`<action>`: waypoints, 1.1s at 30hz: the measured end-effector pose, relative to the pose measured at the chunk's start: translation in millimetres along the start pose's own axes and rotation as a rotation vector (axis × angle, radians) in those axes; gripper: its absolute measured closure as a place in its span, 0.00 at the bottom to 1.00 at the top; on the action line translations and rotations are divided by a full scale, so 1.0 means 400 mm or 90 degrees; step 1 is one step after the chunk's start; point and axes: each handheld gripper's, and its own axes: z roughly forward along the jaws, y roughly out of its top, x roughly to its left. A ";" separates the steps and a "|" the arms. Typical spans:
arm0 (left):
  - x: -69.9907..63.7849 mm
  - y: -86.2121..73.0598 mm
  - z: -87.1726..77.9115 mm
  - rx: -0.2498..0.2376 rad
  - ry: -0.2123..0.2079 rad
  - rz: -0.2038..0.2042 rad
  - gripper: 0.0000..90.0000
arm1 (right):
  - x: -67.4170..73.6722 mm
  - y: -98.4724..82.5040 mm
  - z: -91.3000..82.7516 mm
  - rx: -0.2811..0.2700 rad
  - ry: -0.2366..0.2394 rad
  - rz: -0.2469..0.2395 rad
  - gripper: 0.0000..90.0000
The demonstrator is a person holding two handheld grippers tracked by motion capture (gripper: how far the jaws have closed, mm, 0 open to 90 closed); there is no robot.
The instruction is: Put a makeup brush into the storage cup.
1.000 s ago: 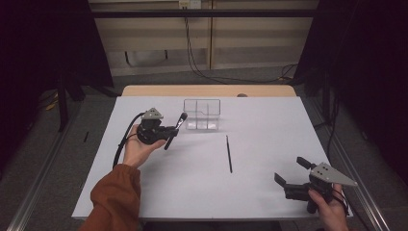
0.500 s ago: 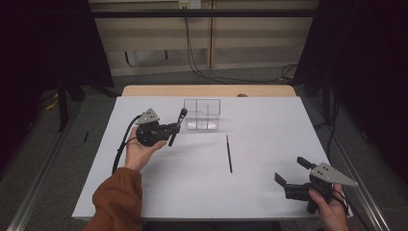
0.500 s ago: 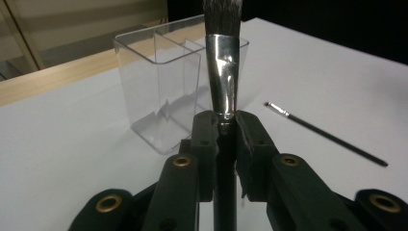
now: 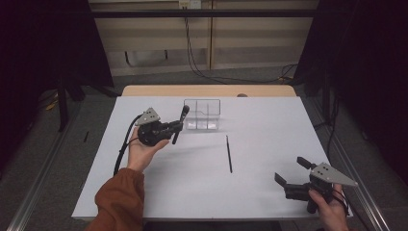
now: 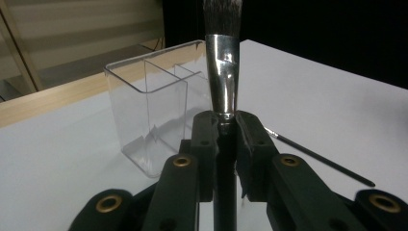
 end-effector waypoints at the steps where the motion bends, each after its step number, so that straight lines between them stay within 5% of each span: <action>1: -0.001 0.004 0.000 -0.003 0.004 0.001 0.88 | 0.000 0.000 0.000 -0.001 0.000 0.001 0.00; 9: -0.028 0.032 0.006 -0.018 -0.012 0.010 0.88 | 0.002 0.002 0.000 -0.005 0.000 0.002 0.00; 33: -0.085 0.122 0.118 -0.038 -0.041 0.022 0.88 | 0.001 0.001 -0.002 -0.008 0.003 0.005 0.00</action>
